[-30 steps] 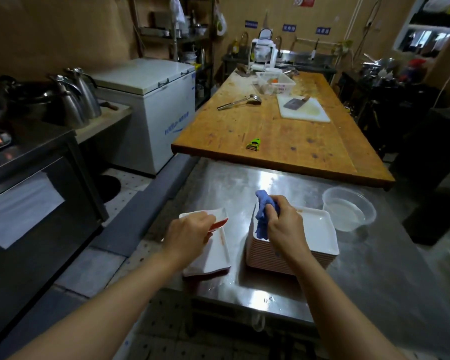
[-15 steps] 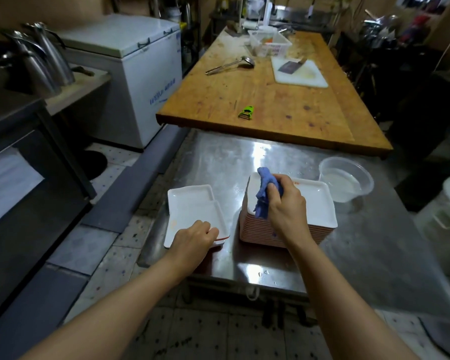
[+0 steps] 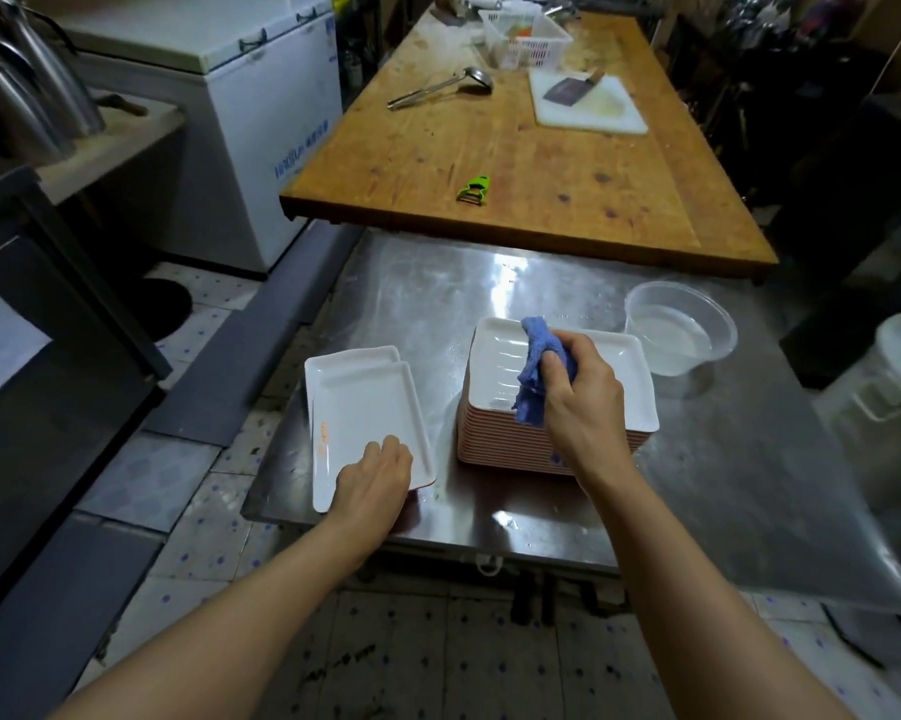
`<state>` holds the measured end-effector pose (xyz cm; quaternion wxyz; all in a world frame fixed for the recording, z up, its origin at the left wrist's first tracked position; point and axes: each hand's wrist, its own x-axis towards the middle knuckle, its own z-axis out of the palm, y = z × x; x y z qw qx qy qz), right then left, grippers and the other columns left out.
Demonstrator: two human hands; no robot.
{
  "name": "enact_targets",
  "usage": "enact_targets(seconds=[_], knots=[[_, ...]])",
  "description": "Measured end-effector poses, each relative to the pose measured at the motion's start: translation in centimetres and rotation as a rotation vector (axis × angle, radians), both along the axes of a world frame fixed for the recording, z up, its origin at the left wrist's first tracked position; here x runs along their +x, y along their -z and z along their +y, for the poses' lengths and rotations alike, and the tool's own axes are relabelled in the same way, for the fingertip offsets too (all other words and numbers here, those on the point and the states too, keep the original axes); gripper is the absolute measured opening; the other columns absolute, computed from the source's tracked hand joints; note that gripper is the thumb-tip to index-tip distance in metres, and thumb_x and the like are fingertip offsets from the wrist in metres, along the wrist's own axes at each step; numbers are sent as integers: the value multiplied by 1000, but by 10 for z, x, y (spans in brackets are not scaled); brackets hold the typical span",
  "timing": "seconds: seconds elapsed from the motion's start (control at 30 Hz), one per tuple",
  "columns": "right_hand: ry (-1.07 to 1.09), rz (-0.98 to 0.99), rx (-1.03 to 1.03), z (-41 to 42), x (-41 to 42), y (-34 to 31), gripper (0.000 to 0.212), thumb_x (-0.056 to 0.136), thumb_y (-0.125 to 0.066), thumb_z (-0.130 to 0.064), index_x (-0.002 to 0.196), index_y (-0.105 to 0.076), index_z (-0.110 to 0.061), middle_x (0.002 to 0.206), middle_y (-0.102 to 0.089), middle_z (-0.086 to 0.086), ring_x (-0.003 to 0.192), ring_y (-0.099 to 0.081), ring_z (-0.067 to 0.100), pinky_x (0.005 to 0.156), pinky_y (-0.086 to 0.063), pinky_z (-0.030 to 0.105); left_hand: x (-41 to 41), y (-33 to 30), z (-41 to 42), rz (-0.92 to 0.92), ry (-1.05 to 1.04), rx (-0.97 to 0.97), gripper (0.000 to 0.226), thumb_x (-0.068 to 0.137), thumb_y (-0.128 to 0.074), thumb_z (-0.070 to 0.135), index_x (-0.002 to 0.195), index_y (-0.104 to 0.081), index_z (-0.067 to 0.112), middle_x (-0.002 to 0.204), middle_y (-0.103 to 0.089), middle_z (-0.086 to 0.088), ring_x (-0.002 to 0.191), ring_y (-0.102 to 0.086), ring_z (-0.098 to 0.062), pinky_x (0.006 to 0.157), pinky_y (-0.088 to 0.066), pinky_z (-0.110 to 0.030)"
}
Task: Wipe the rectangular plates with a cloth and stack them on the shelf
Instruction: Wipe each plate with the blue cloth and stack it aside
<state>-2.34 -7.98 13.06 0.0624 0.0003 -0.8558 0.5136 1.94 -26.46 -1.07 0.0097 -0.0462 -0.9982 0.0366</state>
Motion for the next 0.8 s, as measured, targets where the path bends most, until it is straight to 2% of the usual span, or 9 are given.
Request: enact_targets(seconds=[0.07, 0.17, 0.23, 0.33, 0.4, 0.53, 0.63, 0.7, 0.8], knots=[[7, -9, -12, 2, -2, 1, 14, 99, -42, -22, 103, -53, -28, 79, -53, -18, 71, -57, 7, 59, -53, 42, 0, -4, -1, -61, -23, -17, 51, 35, -94, 21, 77, -65, 12, 74, -57, -5, 60, -57, -20, 34, -40, -21], [12, -18, -17, 6, -4, 5, 13, 99, -42, -21, 101, -52, -30, 78, -53, -17, 70, -56, 7, 60, -53, 41, -2, -3, -1, -110, -80, -4, 46, 77, -73, 37, 110, -56, 9, 106, -54, -8, 93, -56, -24, 53, -41, -31], [14, -18, -17, 8, -4, 7, 14, 99, -42, -21, 100, -52, -30, 77, -53, -18, 68, -57, 4, 59, -53, 39, -3, -4, -1, -88, -102, 5, 49, 77, -72, 42, 110, -56, 9, 107, -54, -9, 94, -55, -25, 53, -40, -33], [23, -26, -16, 12, -6, 11, 15, 99, -42, -21, 105, -55, -25, 78, -52, -20, 66, -56, 2, 58, -52, 37, -9, -4, -2, -181, -118, -6, 55, 87, -57, 48, 125, -44, 12, 123, -44, -8, 110, -46, -25, 64, -37, -32], [26, -22, -4, 14, -7, 13, 18, 99, -42, -21, 110, -56, -23, 79, -52, -21, 69, -54, 1, 61, -51, 32, -14, -2, -5, -192, -124, -8, 62, 88, -53, 53, 133, -37, 13, 129, -40, -7, 115, -41, -24, 71, -42, -33], [30, -31, 7, 17, -7, 17, 18, 99, -42, -21, 111, -55, -25, 79, -51, -19, 70, -57, 9, 56, -53, 43, -18, 6, -13, -229, -137, 38, 73, 89, -43, 60, 143, -24, 15, 138, -32, -7, 120, -35, -25, 86, -43, -36], [34, -28, 17, 20, -7, 19, 17, 99, -41, -22, 110, -54, -27, 78, -50, -19, 69, -55, 9, 55, -52, 45, -21, 6, -13, -283, -152, 38, 74, 90, -37, 63, 144, -21, 15, 141, -28, -8, 122, -32, -26, 92, -40, -38], [35, -23, 18, 22, -9, 19, 17, 99, -41, -21, 108, -54, -26, 78, -51, -18, 69, -55, 8, 56, -52, 42, -22, 0, -7, -296, -203, 111, 68, 92, -33, 60, 143, -25, 15, 139, -31, -9, 122, -33, -26, 94, -39, -39], [36, 8, 2, 22, -15, 20, 17, 98, -42, -18, 105, -57, -21, 85, -59, -8, 74, -56, 8, 62, -45, 27, -34, -23, 8, -215, -300, 372, 54, 97, -31, 50, 138, -37, 15, 135, -40, -9, 123, -37, -27, 93, -39, -41]])
